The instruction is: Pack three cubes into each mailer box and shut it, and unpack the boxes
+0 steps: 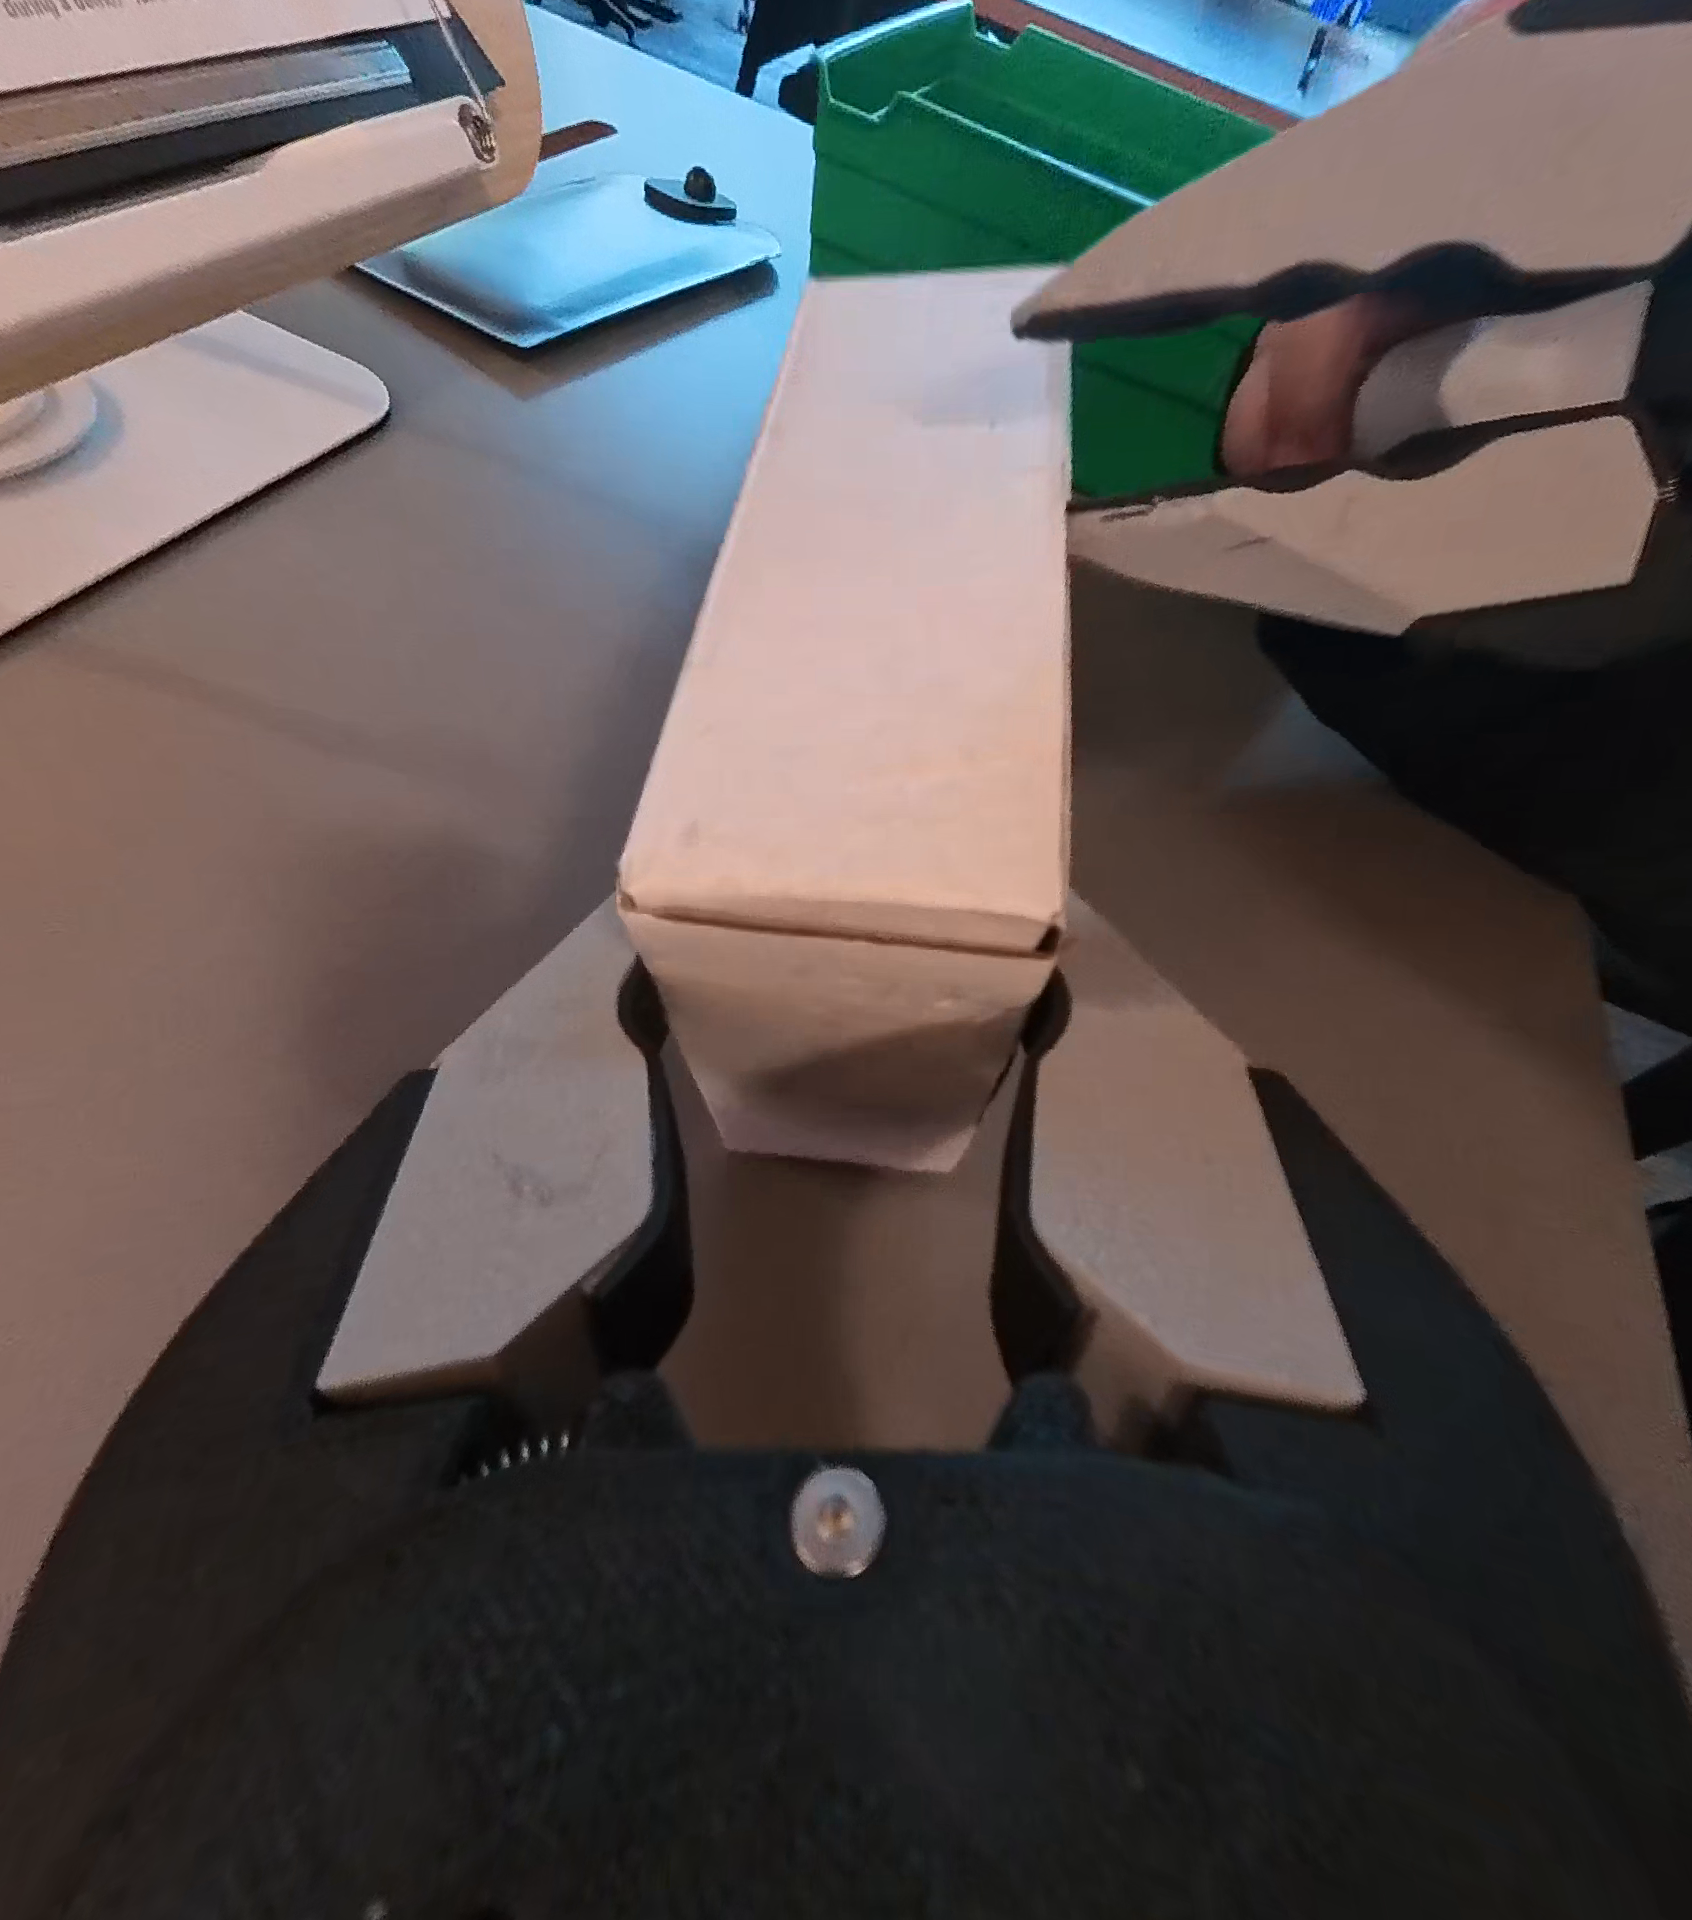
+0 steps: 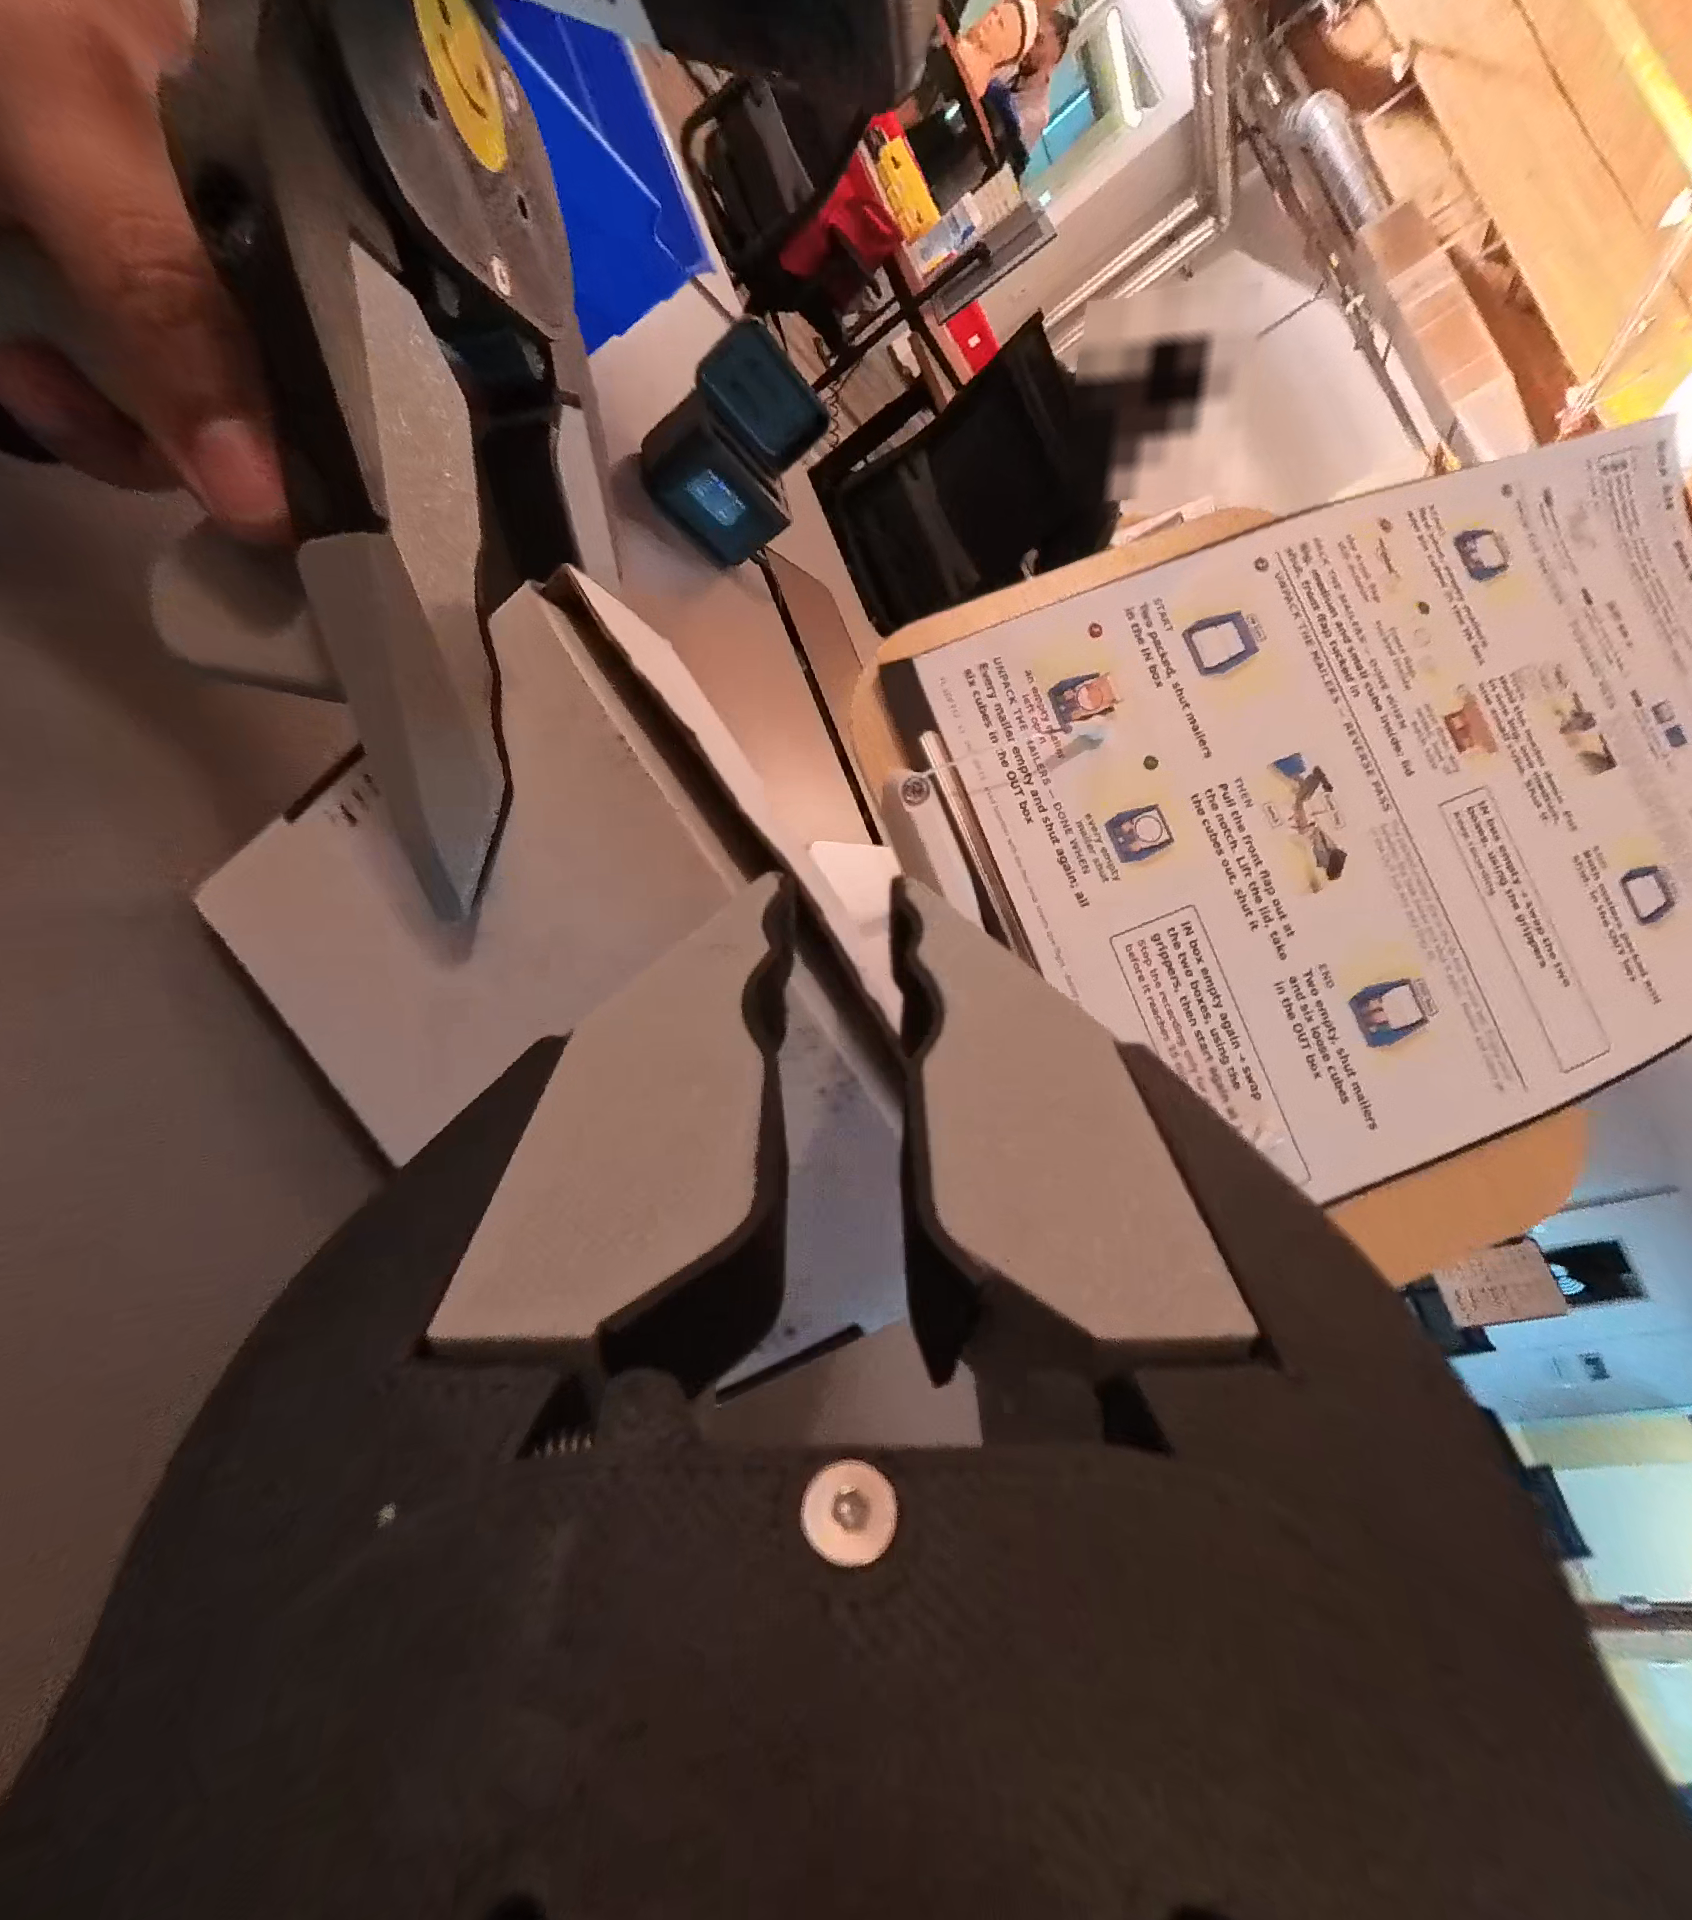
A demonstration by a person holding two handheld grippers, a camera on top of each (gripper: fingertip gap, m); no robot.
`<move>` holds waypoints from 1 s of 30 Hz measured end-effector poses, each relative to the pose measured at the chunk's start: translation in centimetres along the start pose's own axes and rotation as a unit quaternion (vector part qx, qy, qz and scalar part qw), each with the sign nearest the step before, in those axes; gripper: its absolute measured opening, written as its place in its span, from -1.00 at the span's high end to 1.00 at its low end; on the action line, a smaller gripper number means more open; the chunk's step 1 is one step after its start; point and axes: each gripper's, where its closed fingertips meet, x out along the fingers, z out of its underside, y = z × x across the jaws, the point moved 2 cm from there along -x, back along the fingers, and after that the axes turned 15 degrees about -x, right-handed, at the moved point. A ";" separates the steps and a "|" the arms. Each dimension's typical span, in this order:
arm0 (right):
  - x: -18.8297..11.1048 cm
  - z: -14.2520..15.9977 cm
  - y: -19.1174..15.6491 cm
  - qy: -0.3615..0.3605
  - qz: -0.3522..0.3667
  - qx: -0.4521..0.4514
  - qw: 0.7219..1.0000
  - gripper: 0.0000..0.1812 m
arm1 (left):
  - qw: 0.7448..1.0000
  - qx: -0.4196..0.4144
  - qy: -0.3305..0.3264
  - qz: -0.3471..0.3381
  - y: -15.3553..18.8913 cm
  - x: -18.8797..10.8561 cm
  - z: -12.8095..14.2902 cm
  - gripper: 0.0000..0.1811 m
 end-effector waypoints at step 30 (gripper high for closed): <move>0.5 0.0 -1.5 -0.003 -0.001 -0.073 0.997 0.99 | 0.991 0.095 -0.030 -0.090 -0.6 -0.6 0.2 0.25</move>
